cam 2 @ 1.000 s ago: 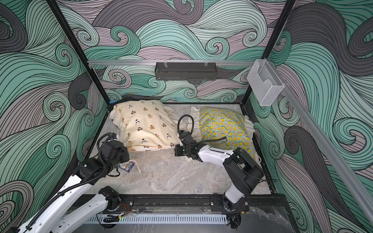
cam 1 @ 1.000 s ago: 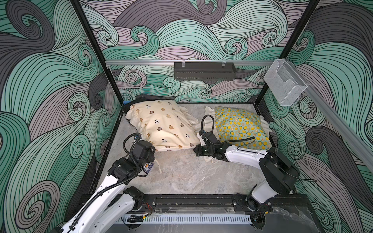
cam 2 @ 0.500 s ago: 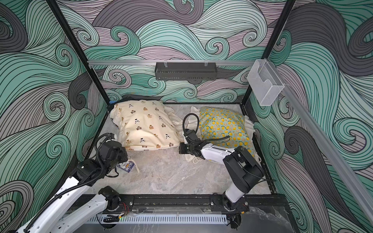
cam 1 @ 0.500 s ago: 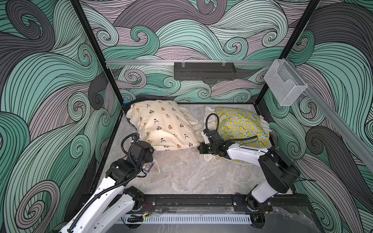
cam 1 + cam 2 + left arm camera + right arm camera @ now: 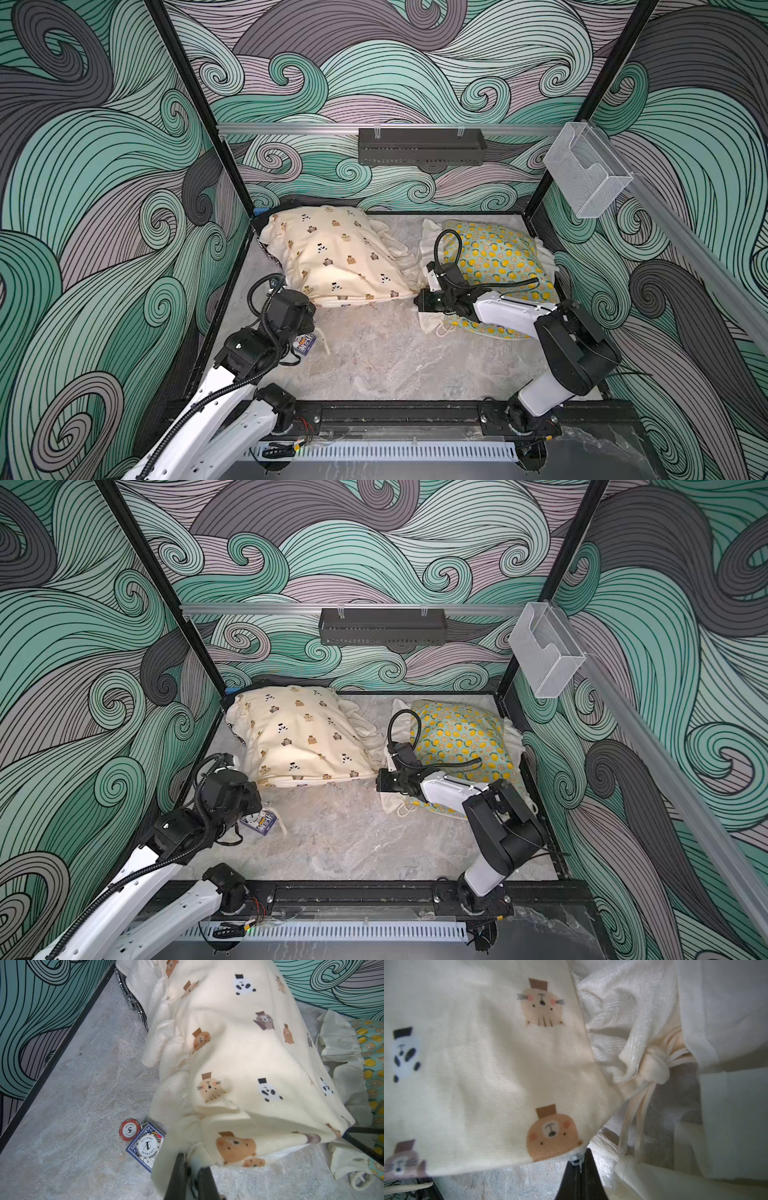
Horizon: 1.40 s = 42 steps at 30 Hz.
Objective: Zip up pillowcases
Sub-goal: Zip the zipper on the pillowcase, then place the pillowcase at the center of the board.
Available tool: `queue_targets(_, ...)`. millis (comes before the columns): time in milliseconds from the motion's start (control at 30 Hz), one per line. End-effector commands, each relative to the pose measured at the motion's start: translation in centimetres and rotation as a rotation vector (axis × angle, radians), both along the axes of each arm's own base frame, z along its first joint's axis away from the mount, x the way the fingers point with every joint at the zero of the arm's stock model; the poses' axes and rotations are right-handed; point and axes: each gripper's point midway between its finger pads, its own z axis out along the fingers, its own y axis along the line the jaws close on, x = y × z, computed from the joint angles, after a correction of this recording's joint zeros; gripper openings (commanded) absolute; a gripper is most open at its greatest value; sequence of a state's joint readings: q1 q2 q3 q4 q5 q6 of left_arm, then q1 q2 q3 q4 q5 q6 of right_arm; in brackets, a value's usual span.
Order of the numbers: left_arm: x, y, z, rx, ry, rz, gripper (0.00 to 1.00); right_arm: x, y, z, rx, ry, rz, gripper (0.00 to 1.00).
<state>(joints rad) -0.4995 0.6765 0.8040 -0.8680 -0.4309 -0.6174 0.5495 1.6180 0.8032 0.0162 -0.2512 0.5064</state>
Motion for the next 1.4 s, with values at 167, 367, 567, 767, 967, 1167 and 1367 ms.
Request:
queue_targets(167, 0.5, -0.2, 1.6, -0.048, -0.060, 0.013, 0.00, -0.9, -0.7, 1.6, 0.017, 0.017, -0.009, 0.03)
queue_targets(367, 0.4, 0.2, 1.7, -0.033, -0.064, 0.018, 0.00, -1.1, -0.3, 6.0, 0.076, -0.060, 0.012, 0.23)
queue_targets(567, 0.2, 0.2, 1.4, -0.033, -0.054, 0.025, 0.00, 0.4, 0.4, 9.0, 0.089, -0.135, 0.025, 0.53)
queue_targets(767, 0.0, 0.5, 1.2, -0.032, -0.051, 0.034, 0.00, 2.7, 3.6, 8.0, 0.136, -0.044, 0.068, 0.73)
queue_targets(967, -0.2, 0.6, 0.9, -0.036, -0.045, 0.038, 0.00, 5.6, 7.3, 7.2, 0.199, 0.010, 0.086, 0.85)
queue_targets(1167, -0.1, 0.3, 0.6, -0.037, -0.033, 0.030, 0.00, 8.1, 10.2, 6.2, 0.236, 0.044, 0.100, 0.91)
queue_targets(1367, 0.1, 0.0, 0.7, -0.044, -0.042, 0.013, 0.00, 9.5, 12.0, 4.9, 0.213, 0.053, 0.110, 0.93)
